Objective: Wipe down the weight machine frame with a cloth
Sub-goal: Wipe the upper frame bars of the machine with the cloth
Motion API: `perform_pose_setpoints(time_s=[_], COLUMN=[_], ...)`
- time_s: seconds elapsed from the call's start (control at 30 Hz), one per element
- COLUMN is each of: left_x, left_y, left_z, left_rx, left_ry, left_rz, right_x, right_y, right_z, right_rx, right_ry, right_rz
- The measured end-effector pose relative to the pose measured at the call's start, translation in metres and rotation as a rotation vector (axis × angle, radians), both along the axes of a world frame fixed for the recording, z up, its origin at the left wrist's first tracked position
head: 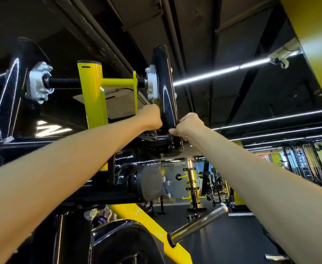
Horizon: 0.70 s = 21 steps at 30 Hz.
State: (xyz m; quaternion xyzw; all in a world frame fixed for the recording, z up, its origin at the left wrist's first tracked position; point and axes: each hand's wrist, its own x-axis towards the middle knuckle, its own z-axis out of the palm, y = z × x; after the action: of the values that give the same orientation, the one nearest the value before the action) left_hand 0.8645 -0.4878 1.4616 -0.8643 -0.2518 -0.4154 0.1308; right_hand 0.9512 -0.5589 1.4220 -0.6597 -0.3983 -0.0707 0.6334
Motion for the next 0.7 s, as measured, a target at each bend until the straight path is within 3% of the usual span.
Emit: perform_pose_setpoints(time_s=[0.2, 0.33, 0.6, 0.7], left_x=[-0.027, -0.016, -0.001, -0.005], left_y=[0.001, -0.004, 0.013, 0.010], left_z=[0.007, 0.008, 0.012, 0.013], left_rx=[-0.212, -0.130, -0.284, -0.333], left_ry=[0.020, 0.010, 0.073, 0.095], left_rz=[-0.259, -0.203, -0.063, -0.072], right_x=[0.004, 0.010, 0.015, 0.016], right_y=[0.004, 0.000, 0.002, 0.013], right_z=[0.003, 0.000, 0.005, 0.003], right_rx=[0.015, 0.021, -0.031, -0.067], right_ry=[-0.065, -0.089, -0.001, -0.001], right_rz=[-0.049, -0.025, 0.023, -0.052])
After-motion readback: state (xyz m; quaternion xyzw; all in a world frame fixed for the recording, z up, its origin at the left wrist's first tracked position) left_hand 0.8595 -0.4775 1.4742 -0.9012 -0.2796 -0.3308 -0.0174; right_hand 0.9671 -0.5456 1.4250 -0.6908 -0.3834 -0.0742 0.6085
